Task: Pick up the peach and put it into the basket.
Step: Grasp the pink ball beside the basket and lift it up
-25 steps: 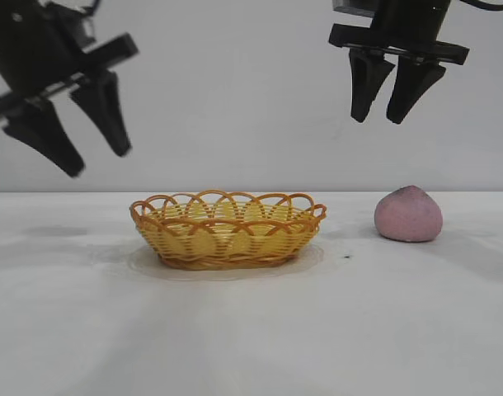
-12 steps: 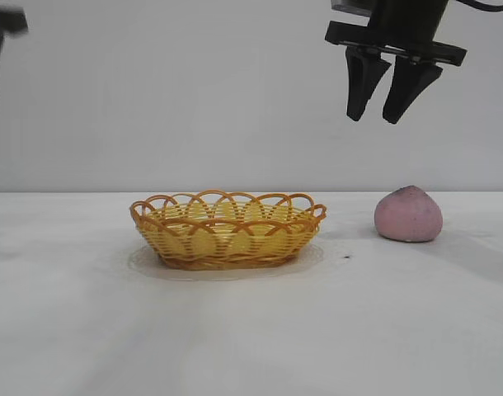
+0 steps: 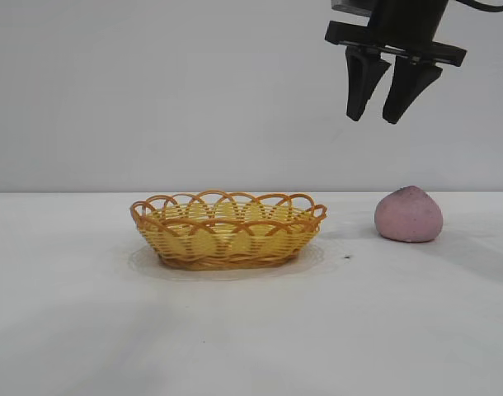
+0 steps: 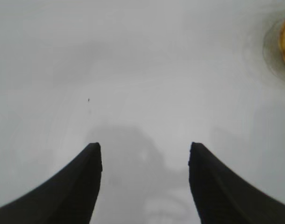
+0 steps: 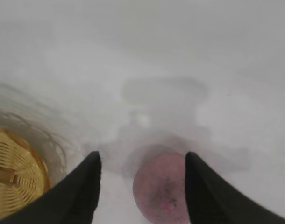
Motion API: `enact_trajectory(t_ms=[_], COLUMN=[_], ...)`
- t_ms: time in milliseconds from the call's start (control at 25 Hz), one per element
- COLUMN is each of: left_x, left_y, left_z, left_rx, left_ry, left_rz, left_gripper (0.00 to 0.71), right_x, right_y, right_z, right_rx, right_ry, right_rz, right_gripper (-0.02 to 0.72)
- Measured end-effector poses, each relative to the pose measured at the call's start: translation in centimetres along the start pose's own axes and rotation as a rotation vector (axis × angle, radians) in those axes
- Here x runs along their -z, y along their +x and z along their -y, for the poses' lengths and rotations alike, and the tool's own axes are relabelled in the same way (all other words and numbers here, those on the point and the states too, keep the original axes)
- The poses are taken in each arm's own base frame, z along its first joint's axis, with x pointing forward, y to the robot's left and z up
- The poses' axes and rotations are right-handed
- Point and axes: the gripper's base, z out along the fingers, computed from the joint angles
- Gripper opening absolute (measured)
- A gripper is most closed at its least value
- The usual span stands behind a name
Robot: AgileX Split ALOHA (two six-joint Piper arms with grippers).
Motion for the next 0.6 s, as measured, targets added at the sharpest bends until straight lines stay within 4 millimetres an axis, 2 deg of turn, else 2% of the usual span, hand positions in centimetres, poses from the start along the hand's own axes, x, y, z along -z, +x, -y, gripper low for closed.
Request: enact_trajectory(t_ms=[200,600], left_x=[0.1,2.0], left_y=[3.4,5.4], left_z=[0.1,0.1], left_rx=[0.01,-0.005], left_ry=[0.019,0.045], left_rz=[0.067,0.247], left_gripper=[0.358,0.358], right_x=[0.0,0.1], right_y=[0.1,1.0], right_z=[-0.1,-0.1], right_rx=[-0.007,-0.012], right_ry=[-0.013,-0.008], right_rz=[-0.012,-0.108], right_gripper=[0.34,0.34])
